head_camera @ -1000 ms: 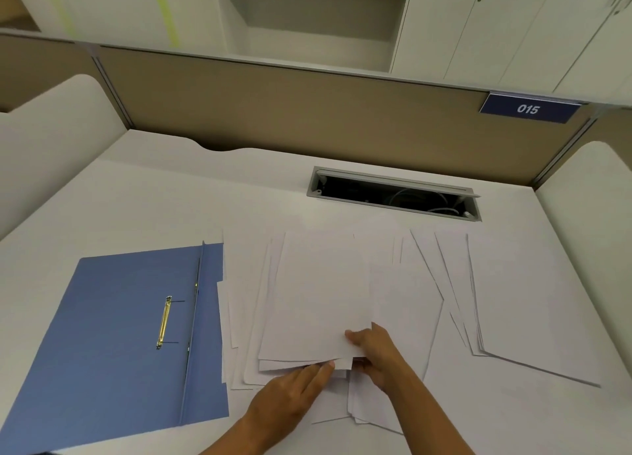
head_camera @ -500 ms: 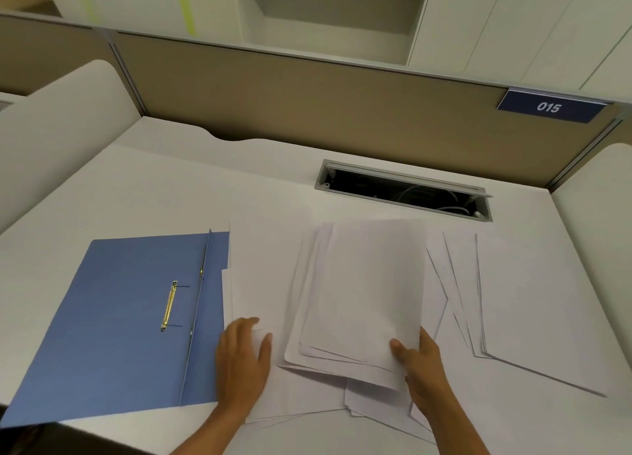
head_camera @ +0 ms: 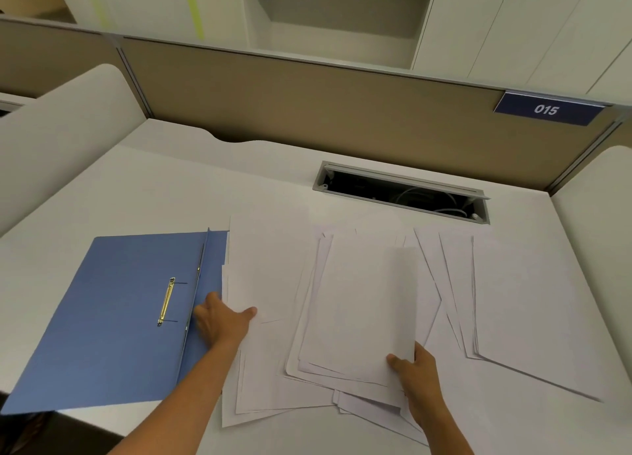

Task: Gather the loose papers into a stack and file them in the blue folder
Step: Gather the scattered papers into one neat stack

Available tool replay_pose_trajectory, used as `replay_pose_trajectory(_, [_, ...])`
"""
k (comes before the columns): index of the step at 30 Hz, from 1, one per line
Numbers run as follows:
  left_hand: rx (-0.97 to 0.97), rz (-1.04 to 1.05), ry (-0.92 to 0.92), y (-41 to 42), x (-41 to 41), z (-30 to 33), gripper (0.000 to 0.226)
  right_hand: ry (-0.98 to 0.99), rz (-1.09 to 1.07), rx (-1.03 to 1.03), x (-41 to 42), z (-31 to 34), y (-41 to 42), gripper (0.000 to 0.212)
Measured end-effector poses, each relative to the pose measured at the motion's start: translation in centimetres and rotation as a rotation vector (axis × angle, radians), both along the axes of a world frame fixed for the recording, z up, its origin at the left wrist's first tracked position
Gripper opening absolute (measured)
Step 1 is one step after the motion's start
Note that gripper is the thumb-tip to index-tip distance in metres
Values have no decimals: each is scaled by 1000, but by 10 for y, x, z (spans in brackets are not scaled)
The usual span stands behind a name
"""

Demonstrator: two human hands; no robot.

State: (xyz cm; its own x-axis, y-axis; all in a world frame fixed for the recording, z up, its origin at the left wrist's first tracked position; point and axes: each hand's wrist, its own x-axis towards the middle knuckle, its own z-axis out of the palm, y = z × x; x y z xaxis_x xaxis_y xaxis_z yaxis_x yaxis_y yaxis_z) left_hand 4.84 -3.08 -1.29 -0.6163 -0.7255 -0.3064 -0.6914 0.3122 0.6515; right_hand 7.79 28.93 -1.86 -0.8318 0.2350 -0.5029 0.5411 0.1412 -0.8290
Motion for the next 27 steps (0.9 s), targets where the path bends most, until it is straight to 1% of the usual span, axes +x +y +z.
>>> replay_pose_trajectory(2, [76,31,33,-2,-1,4,89,0,2,-7,1,0,0,37])
replay_pose_trajectory(4, [132,41,66,-2,-1,8,83,-5,15,-13,0,0,2,38])
replay_pose_trajectory(5, [160,39,86,-2,0,10,76,-13,20,-16,-1,0,2,38])
replay_pose_trajectory(7, [198,10,120,-2,1,11,55,-32,38,-39,-2,2,5,40])
replay_pose_trajectory(9, [203,-68,135,-5,2,12,33,-41,58,-69,-3,2,7,41])
replay_pose_trajectory(10, [209,-106,146,-6,2,14,26,-36,66,-82,-2,2,8,42])
replay_pose_trajectory(11, [213,-141,160,-8,2,16,25,-30,71,-95,-1,3,9,43])
replay_pose_trajectory(13, [203,-186,190,-11,3,22,29,-15,72,-119,1,3,11,42])
replay_pose_trajectory(18, [107,-222,221,-21,3,41,32,13,34,-162,6,-3,19,42])
replay_pose_trajectory(22, [-8,-187,283,-26,1,60,17,19,18,-184,9,-5,20,41])
replay_pose_trajectory(23, [-44,-179,307,-26,1,65,18,19,14,-187,10,-5,20,40])
replay_pose_trajectory(25, [-111,-183,345,-26,0,74,28,28,12,-205,11,-5,20,41])
replay_pose_trajectory(27, [-174,-195,385,-25,0,82,33,32,14,-231,12,-4,20,40])
